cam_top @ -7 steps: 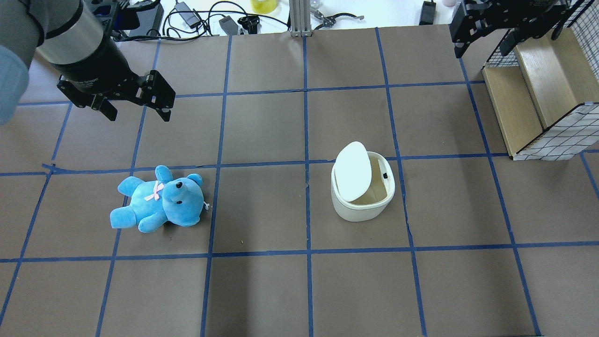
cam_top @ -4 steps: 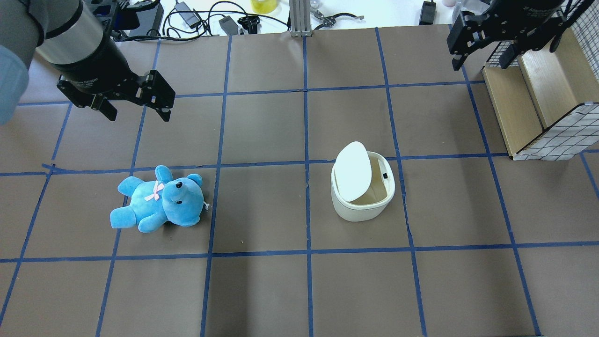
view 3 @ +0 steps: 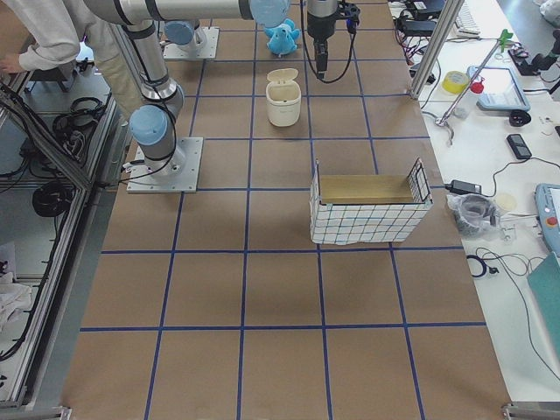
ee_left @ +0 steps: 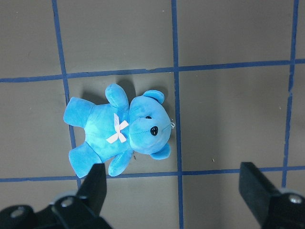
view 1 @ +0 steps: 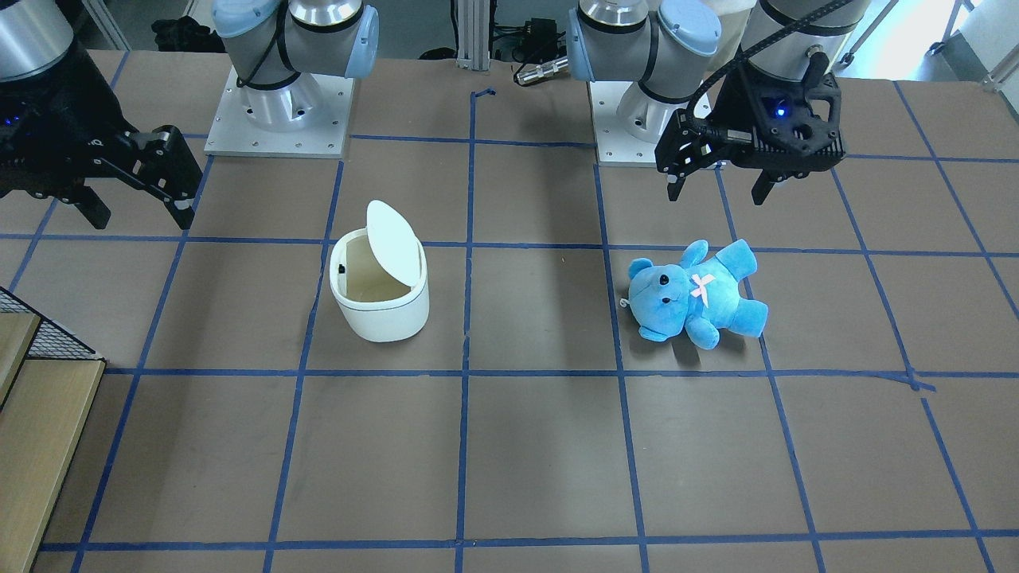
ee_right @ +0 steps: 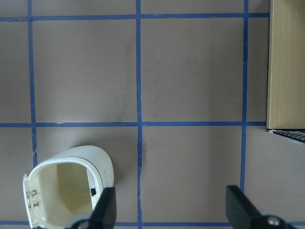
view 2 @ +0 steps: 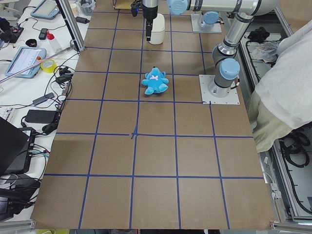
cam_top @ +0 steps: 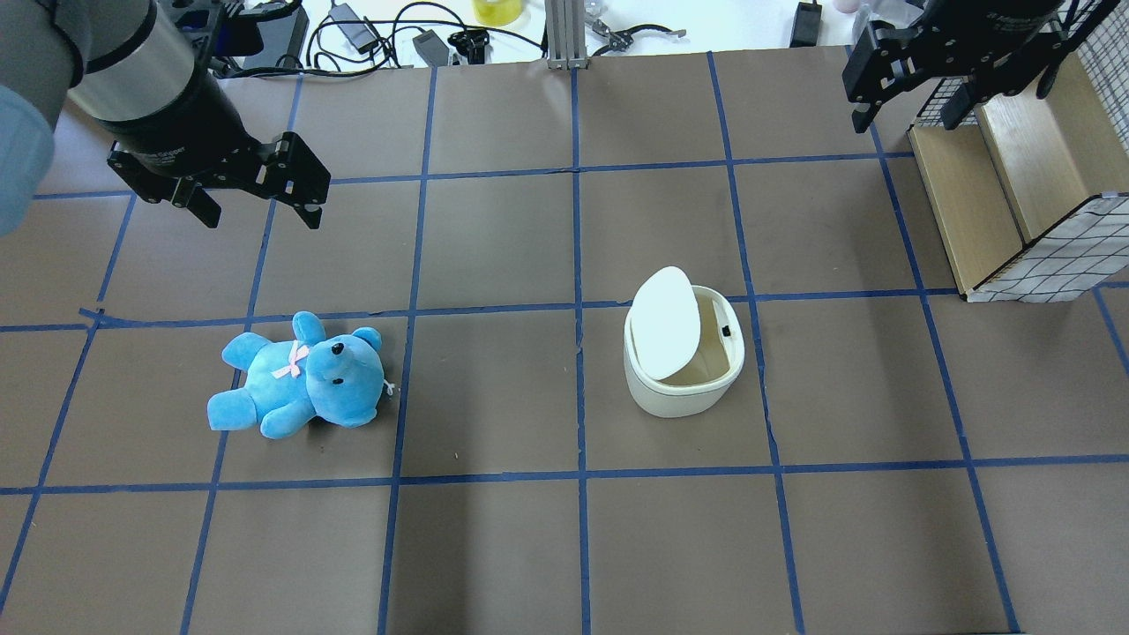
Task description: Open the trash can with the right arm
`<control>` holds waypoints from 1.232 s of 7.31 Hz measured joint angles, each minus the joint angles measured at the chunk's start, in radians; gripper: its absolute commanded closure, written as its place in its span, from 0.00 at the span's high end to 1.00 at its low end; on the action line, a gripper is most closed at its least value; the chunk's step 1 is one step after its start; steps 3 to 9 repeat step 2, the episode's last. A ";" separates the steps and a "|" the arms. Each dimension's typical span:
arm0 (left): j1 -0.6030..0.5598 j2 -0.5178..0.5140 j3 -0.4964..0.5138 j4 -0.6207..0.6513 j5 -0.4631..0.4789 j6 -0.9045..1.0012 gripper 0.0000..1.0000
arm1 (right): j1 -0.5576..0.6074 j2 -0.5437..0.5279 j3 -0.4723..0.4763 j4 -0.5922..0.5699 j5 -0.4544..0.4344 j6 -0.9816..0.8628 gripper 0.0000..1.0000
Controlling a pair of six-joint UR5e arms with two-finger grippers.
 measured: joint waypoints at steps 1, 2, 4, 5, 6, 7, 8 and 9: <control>0.000 0.000 0.000 0.000 0.000 0.000 1.00 | 0.000 0.000 0.000 -0.001 0.000 -0.002 0.83; 0.000 0.000 0.000 0.000 0.000 0.000 1.00 | 0.000 0.000 0.000 -0.001 -0.001 -0.004 0.83; 0.000 0.000 0.000 0.000 0.000 0.000 1.00 | 0.000 0.000 0.000 -0.001 -0.001 -0.004 0.83; 0.000 0.000 0.000 0.000 0.000 0.000 1.00 | 0.000 0.000 0.000 -0.001 -0.001 -0.004 0.83; 0.000 0.000 0.000 0.000 0.000 0.000 1.00 | 0.000 0.000 0.000 -0.001 -0.001 -0.004 0.83; 0.000 0.000 0.000 0.000 0.000 0.000 1.00 | 0.000 0.000 0.000 -0.001 -0.001 -0.004 0.83; 0.000 0.000 0.000 0.000 0.000 0.000 1.00 | 0.000 0.000 0.000 -0.001 -0.001 -0.004 0.83; 0.000 0.000 0.000 0.000 0.000 0.000 1.00 | 0.000 0.000 0.000 -0.001 -0.001 -0.004 0.83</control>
